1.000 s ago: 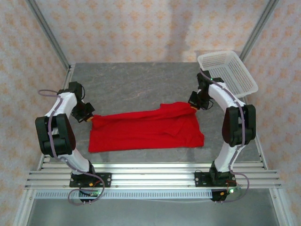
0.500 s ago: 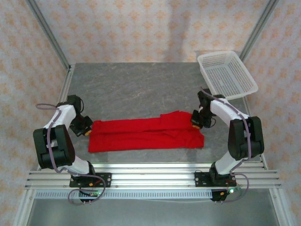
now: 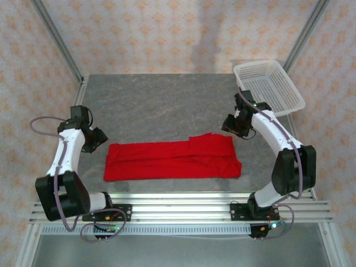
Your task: Fold the inside-out t-shirt
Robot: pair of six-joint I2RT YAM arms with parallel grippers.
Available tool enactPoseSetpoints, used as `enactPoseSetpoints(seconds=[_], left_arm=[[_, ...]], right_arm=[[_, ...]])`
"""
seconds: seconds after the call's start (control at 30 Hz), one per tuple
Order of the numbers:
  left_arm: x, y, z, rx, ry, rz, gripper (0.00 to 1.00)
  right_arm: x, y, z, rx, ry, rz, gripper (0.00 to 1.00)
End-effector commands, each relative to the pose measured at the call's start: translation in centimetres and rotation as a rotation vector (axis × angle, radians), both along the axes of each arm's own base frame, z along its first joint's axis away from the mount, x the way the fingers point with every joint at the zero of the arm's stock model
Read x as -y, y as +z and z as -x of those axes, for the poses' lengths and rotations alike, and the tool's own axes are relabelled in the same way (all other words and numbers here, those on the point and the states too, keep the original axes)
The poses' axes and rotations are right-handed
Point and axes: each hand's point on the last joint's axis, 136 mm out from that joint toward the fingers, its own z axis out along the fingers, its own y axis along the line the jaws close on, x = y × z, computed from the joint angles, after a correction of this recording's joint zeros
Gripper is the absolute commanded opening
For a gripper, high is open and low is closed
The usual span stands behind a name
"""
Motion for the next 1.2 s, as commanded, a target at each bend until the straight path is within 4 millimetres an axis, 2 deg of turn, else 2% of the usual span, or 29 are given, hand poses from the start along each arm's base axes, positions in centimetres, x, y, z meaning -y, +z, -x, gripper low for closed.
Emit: enactPoseSetpoints(seconds=[0.0, 0.13, 0.3, 0.37, 0.5, 0.6, 0.67, 0.7, 0.77, 0.83, 0.87, 0.93, 1.03, 1.17], left_arm=[[2.0, 1.8, -0.8, 0.082, -0.023, 0.062, 0.44], [3.1, 1.3, 0.3, 0.056, -0.058, 0.025, 0.45], [3.0, 0.1, 1.8, -0.017, -0.057, 0.004, 0.46], [2.9, -0.1, 2.1, -0.036, -0.066, -0.002, 0.47], [2.9, -0.5, 2.6, -0.050, -0.071, -0.010, 0.47], [2.9, -0.9, 2.6, -0.059, -0.069, -0.006, 0.47], [2.9, -1.1, 2.6, -0.067, -0.071, -0.004, 0.47], [2.9, -1.1, 2.5, -0.069, -0.074, -0.004, 0.47], [2.9, -1.2, 2.3, -0.070, -0.073, -0.003, 0.48], [2.9, -1.4, 1.8, -0.076, -0.069, 0.005, 0.50], [2.8, -1.6, 1.5, -0.081, -0.068, 0.011, 0.50], [2.9, -2.0, 0.6, -0.095, -0.082, 0.010, 0.50], [2.6, -3.0, -0.9, -0.157, -0.137, -0.049, 0.49], [3.0, -4.2, -3.0, -0.207, -0.223, -0.074, 0.48]], right_arm=[[-1.4, -0.8, -2.1, 0.015, 0.074, 0.041, 0.45], [-3.3, -3.4, -3.7, -0.034, 0.174, 0.081, 0.50], [-5.8, -6.3, -3.5, -0.123, 0.245, 0.040, 0.49], [-6.3, -6.5, -3.8, -0.117, 0.241, 0.009, 0.47], [-7.1, -6.5, -4.6, -0.103, 0.238, -0.024, 0.29], [-7.3, -6.8, -4.6, -0.121, 0.238, -0.030, 0.19], [-7.3, -7.1, -4.5, -0.132, 0.237, -0.036, 0.20], [-7.4, -7.2, -4.5, -0.131, 0.237, -0.041, 0.24], [-7.4, -7.5, -4.5, -0.135, 0.236, -0.042, 0.36], [-7.5, -7.8, -4.5, -0.145, 0.237, -0.046, 0.36], [-7.6, -7.9, -4.5, -0.148, 0.237, -0.048, 0.32], [-7.5, -7.8, -4.6, -0.148, 0.228, -0.044, 0.17], [-7.4, -6.4, -5.0, -0.114, 0.210, -0.040, 0.01], [-7.0, -4.7, -5.3, -0.073, 0.197, -0.026, 0.00]])
